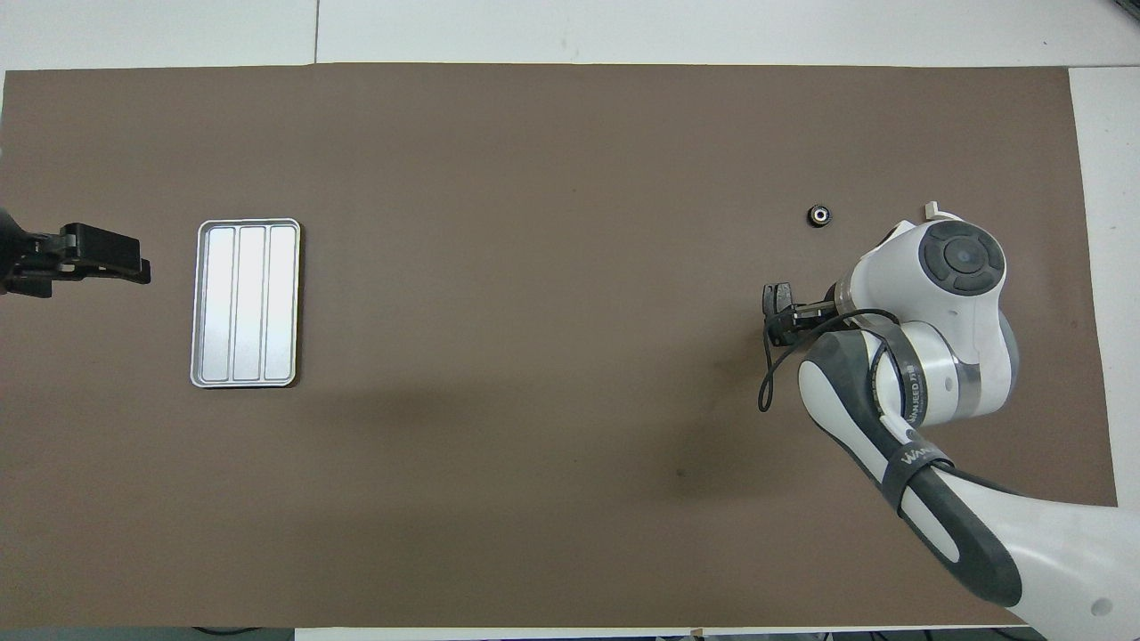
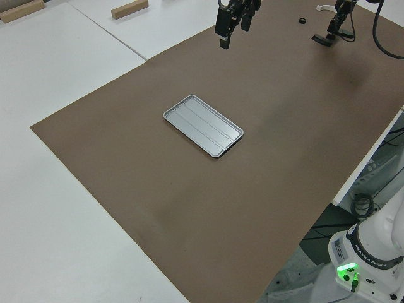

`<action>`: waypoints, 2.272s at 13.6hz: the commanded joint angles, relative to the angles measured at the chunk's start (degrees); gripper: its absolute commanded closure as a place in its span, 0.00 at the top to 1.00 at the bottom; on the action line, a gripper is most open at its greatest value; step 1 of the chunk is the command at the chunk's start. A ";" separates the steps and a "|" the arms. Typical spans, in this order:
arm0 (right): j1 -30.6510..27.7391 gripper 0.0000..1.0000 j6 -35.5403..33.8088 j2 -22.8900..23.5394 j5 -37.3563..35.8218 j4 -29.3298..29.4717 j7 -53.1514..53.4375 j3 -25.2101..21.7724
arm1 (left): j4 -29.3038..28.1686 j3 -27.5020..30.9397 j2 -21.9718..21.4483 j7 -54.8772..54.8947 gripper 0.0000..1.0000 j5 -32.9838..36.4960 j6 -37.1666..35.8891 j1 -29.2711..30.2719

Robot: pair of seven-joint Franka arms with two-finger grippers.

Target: Pick bearing gear from pile to tray

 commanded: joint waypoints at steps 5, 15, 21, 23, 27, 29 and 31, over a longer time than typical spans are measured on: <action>-2.24 0.75 2.01 -1.49 -0.91 -2.07 -1.98 0.37 | -1.46 -0.30 -1.60 0.07 1.00 0.83 -0.45 0.24; -1.71 0.65 2.36 -0.88 -0.91 -1.98 -1.10 0.37 | -1.46 -0.30 -1.60 0.16 1.00 0.74 -0.45 0.24; -1.27 0.63 3.68 -0.88 -0.91 -2.42 -0.66 0.37 | -1.46 -0.30 -1.60 0.07 1.00 0.74 -0.45 0.24; -1.27 0.59 3.77 -0.88 -0.91 -2.42 -0.66 0.37 | -1.46 -0.30 -1.60 0.16 1.00 0.74 -0.45 0.24; -1.27 0.50 4.56 -0.53 -0.91 -2.42 -0.75 0.46 | -1.46 -0.30 -1.60 0.07 1.00 0.83 -0.45 0.24; -1.27 0.43 4.99 -0.09 -0.91 -2.34 -0.66 0.37 | -1.46 -0.30 -1.60 0.07 1.00 0.83 -0.45 0.24; -1.27 0.42 5.35 0.00 -0.91 -2.33 -0.75 0.37 | -1.46 -0.30 -1.60 0.16 1.00 0.74 -0.45 0.24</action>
